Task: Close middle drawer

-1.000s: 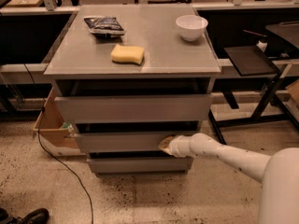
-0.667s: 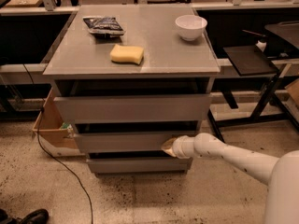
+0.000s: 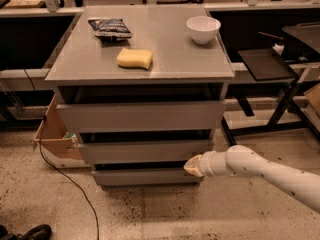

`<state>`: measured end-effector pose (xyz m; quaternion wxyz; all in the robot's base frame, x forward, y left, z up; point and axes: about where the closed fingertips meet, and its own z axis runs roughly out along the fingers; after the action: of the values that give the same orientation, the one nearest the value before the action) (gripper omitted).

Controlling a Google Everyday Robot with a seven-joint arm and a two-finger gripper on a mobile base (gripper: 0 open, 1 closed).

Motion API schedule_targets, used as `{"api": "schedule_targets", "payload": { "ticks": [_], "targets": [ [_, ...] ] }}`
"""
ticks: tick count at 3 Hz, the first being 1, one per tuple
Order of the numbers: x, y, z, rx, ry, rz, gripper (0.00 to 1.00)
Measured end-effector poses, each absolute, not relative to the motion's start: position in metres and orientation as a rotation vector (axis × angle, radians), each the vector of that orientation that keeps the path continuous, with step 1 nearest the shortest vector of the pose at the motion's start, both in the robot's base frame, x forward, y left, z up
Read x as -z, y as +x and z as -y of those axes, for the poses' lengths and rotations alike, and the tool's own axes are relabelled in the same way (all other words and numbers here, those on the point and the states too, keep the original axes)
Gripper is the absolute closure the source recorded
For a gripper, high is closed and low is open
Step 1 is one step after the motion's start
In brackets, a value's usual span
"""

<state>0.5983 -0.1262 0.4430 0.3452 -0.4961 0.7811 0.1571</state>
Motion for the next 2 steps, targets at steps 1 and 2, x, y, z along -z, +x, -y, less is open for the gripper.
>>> {"api": "schedule_targets", "payload": {
  "ticks": [1, 2],
  "targets": [
    [-0.478, 0.568, 0.140, -0.417, -1.282, -2.028, 1.00],
    [-0.521, 0.545, 0.163, -0.369, -1.274, -2.022, 1.00]
  ]
}}
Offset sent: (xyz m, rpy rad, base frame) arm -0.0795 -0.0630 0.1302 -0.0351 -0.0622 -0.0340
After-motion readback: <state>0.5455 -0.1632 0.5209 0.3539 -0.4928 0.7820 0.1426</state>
